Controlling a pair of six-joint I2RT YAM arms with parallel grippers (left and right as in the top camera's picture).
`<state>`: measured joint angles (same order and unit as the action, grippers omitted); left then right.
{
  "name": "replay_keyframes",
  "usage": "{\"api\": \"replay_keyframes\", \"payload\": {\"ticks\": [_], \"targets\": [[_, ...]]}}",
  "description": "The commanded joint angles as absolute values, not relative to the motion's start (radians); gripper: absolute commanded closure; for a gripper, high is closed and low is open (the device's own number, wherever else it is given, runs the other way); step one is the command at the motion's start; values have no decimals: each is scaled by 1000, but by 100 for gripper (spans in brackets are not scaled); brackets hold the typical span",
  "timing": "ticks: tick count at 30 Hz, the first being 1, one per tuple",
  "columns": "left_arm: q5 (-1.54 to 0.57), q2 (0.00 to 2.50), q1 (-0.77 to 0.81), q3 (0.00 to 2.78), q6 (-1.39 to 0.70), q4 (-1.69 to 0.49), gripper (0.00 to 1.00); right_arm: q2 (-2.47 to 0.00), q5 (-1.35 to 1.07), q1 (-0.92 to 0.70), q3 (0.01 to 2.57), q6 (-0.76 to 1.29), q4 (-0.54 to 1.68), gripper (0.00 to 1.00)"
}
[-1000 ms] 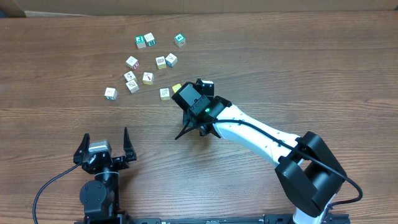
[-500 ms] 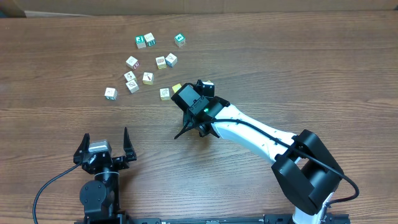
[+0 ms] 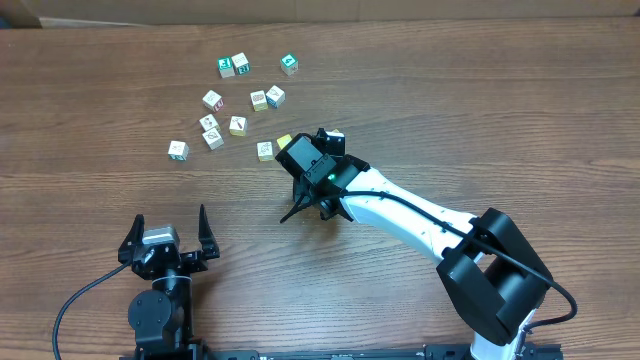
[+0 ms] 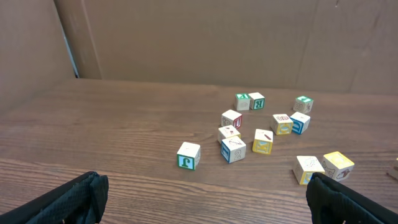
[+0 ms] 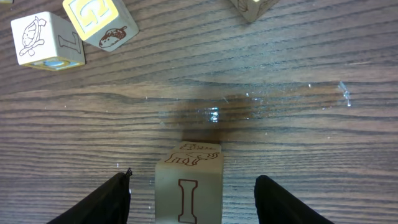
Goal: Form a tower
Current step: 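Lower the white I block onto the top of the red 3 block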
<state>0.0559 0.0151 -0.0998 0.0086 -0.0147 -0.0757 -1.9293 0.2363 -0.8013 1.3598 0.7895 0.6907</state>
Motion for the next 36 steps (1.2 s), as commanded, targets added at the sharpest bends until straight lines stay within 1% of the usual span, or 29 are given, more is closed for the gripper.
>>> {"api": "replay_keyframes", "payload": {"ticks": [1, 6, 12, 16, 32, 36], "targets": [[55, 5, -98, 5, 8, -74, 0, -1948, 247, -807, 1382, 793, 682, 39], [55, 5, -98, 5, 8, -74, 1, -1982, 247, -810, 1375, 792, 674, 47], [55, 5, -98, 5, 8, -74, 0, -2010, 247, -810, 1375, 785, 664, 49], [55, 5, -98, 5, 8, -74, 1, -2010, 246, -810, 1375, 785, 660, 57], [55, 5, -98, 5, 8, -74, 1, -2010, 243, -810, 1375, 777, 683, 60], [55, 5, -98, 5, 8, -74, 0, -2010, 242, -810, 1375, 745, 683, 64]]}}
